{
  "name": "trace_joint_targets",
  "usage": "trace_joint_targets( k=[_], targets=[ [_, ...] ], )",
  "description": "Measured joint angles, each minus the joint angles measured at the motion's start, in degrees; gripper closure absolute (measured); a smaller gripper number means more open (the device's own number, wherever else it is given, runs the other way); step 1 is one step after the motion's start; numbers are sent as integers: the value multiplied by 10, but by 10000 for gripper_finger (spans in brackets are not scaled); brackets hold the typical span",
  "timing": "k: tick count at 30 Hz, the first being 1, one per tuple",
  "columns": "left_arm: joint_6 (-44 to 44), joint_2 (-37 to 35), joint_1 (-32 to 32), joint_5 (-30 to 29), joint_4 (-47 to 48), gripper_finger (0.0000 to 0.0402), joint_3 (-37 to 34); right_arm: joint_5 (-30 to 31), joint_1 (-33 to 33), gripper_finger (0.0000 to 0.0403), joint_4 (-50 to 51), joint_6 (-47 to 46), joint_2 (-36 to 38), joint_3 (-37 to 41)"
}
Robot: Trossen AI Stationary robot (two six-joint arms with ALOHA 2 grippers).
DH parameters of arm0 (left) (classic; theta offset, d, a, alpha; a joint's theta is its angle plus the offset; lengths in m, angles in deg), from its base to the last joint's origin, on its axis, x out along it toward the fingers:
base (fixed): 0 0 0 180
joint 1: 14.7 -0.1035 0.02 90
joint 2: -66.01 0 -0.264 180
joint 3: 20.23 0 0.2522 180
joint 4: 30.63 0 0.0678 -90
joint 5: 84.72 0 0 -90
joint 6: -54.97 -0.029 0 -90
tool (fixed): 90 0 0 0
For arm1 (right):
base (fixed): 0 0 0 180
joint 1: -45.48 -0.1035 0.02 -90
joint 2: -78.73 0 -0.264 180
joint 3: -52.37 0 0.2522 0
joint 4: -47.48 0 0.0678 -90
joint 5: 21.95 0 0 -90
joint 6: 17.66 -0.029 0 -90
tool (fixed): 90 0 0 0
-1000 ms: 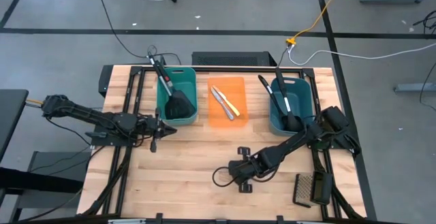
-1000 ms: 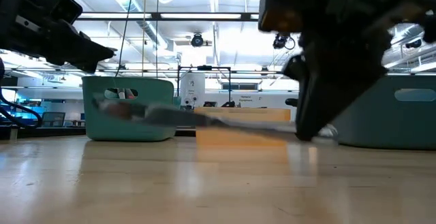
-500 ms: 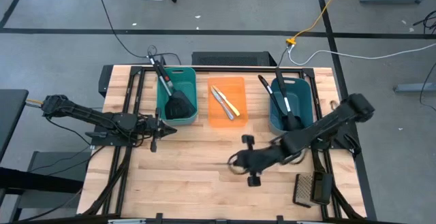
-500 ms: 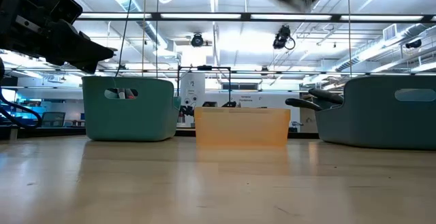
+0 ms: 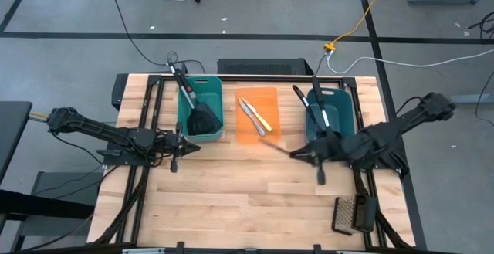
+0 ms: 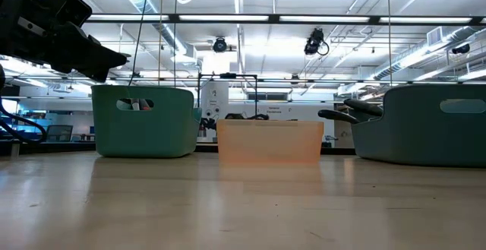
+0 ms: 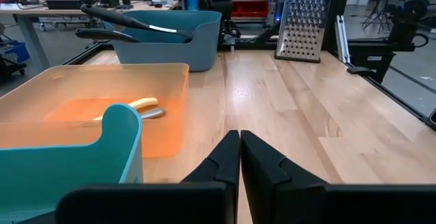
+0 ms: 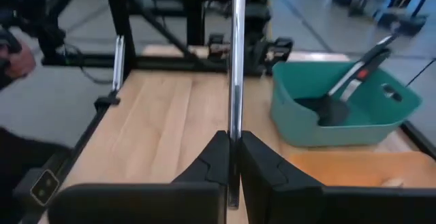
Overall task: Pick & Place Kitchen Items
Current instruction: Put the silver knife into the orange bin
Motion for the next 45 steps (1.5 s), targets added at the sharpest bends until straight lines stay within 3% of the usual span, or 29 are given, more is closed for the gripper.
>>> trace_joint_targets(
  k=[12, 22, 33, 38, 42, 45],
  targets=[
    [3, 0, 0, 0, -1, 384, 0, 14, 15, 384, -207, 48, 280, 271],
    [0, 0, 0, -5, -1, 386, 0, 22, 37, 384, -296, 68, 349, 384],
    [-4, 0, 0, -5, 0, 385, 0, 29, 55, 383, -324, 68, 359, 392],
    [-4, 0, 0, -5, -1, 384, 0, 56, 65, 383, -317, 61, 326, 347],
    [-8, 0, 0, -6, -2, 386, 0, 56, 81, 383, -232, 49, 250, 266],
    [-7, 0, 0, -18, -2, 385, 0, 72, 111, 383, -106, -24, 176, 174]
  ],
)
